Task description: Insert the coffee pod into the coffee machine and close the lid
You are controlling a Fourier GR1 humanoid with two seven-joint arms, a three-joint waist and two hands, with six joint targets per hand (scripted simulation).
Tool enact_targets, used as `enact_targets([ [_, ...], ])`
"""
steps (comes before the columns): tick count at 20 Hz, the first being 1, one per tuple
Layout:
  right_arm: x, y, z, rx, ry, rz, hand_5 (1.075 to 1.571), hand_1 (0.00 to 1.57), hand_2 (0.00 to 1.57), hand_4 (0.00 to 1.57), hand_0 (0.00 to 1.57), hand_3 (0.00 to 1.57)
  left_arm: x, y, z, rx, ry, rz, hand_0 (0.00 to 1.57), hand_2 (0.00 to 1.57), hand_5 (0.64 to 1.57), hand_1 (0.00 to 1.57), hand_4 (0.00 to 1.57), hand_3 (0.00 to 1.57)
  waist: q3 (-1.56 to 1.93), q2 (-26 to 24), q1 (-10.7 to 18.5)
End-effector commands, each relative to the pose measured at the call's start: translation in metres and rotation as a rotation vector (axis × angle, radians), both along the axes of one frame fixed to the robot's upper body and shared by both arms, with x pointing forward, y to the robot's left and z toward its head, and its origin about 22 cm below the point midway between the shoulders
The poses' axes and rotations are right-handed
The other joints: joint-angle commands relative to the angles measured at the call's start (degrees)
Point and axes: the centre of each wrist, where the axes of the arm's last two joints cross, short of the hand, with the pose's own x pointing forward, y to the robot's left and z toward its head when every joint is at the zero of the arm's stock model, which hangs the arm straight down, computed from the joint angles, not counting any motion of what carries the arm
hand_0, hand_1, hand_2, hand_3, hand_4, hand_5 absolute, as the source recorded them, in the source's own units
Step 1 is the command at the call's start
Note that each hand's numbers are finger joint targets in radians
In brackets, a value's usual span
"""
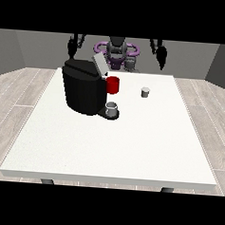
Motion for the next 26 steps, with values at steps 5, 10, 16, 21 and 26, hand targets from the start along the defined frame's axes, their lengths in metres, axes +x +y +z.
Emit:
enact_targets([
  [5, 0.008, -0.003, -0.005, 0.029, 0.031, -0.024, 1.571, 0.00, 0.00, 0.00, 0.00, 0.00, -0.008, 0.011, 0.009, 0.337, -0.012, -0.296, 0.00, 0.00, 1.571, 0.00, 0.00, 0.00, -0.20, 0.11, 1.94],
  [10, 0.012, 0.016, 0.000, -0.100, -0.102, -0.110, 1.571, 0.00, 0.00, 0.00, 0.00, 0.00, 0.020, 0.039, 0.031, 0.547, 0.052, -0.322, 0.00, 0.00, 1.571, 0.00, 0.00, 0.00, -0.22, 4.60, -2.99],
  [16, 0.027, 0.017, 0.014, -0.131, -0.168, -0.068, 1.571, 0.00, 0.00, 0.00, 0.00, 0.00, 0.055, 0.058, 0.049, 0.676, 0.092, -0.297, 0.00, 0.00, 1.571, 0.00, 0.00, 0.00, -0.22, 9.69, -6.10],
  [21, 0.024, 0.059, 0.029, -0.102, -0.151, -0.040, 1.571, 0.00, 0.00, 0.00, 0.00, 0.00, 0.068, 0.059, 0.023, 0.744, 0.178, -0.312, 0.00, 0.00, 1.571, 0.00, 0.00, 0.00, -0.26, 9.50, -7.85],
  [26, 0.035, 0.039, 0.023, -0.089, -0.125, -0.062, 1.571, 0.00, 0.00, 0.00, 0.00, 0.00, 0.079, 0.072, 0.013, 0.802, 0.192, -0.314, 0.00, 0.00, 1.571, 0.00, 0.00, 0.00, -0.25, 12.65, -7.02],
])
